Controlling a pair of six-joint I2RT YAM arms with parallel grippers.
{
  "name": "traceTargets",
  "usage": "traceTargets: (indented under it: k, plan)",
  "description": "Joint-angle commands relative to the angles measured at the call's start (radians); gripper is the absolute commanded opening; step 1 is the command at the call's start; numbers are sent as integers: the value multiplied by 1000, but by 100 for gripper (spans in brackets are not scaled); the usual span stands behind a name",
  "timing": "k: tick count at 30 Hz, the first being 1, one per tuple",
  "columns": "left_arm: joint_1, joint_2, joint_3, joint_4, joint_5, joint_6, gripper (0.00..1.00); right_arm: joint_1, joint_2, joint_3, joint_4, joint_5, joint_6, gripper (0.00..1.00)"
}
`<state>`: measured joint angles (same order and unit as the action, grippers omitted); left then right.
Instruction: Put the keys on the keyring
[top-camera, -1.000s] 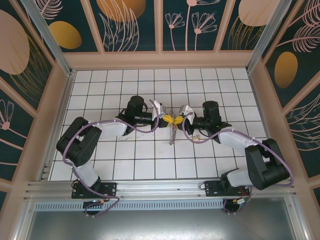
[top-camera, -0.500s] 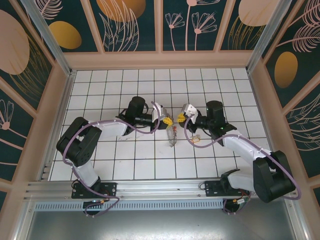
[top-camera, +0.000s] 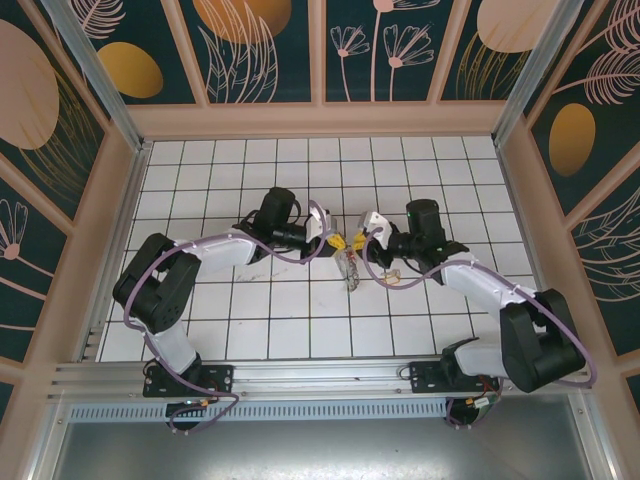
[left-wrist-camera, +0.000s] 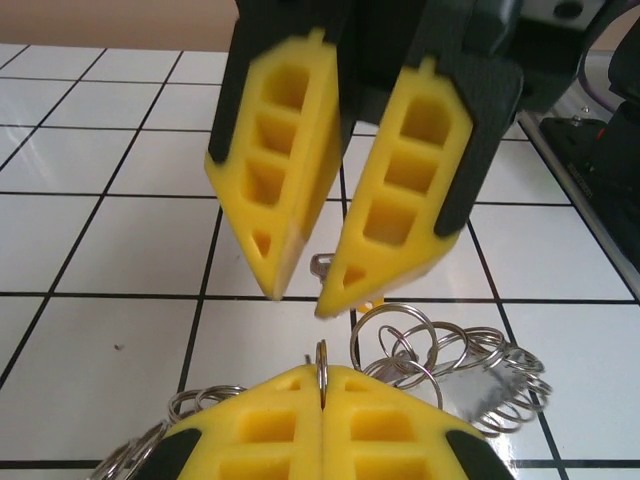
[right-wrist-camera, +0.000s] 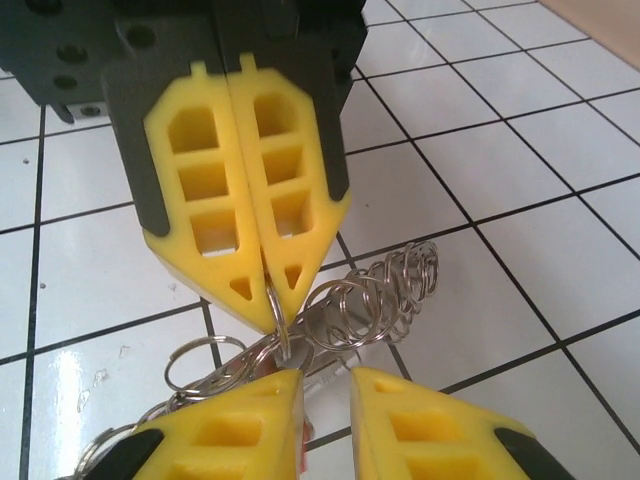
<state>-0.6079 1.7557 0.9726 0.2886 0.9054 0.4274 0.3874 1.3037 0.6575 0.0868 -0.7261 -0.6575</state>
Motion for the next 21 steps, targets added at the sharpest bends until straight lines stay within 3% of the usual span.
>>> traceTargets:
  k: [1, 10, 21]
  plan:
    - [-3, -1, 37, -29, 20, 36, 0, 11, 31, 56, -45, -15, -52, 20]
    - [-3, 5, 38, -5, 21, 15, 0, 36, 83, 96, -68, -69, -68, 20]
    - [-3, -14, 6, 103, 45, -49, 0, 36, 84, 16, 28, -17, 15, 17]
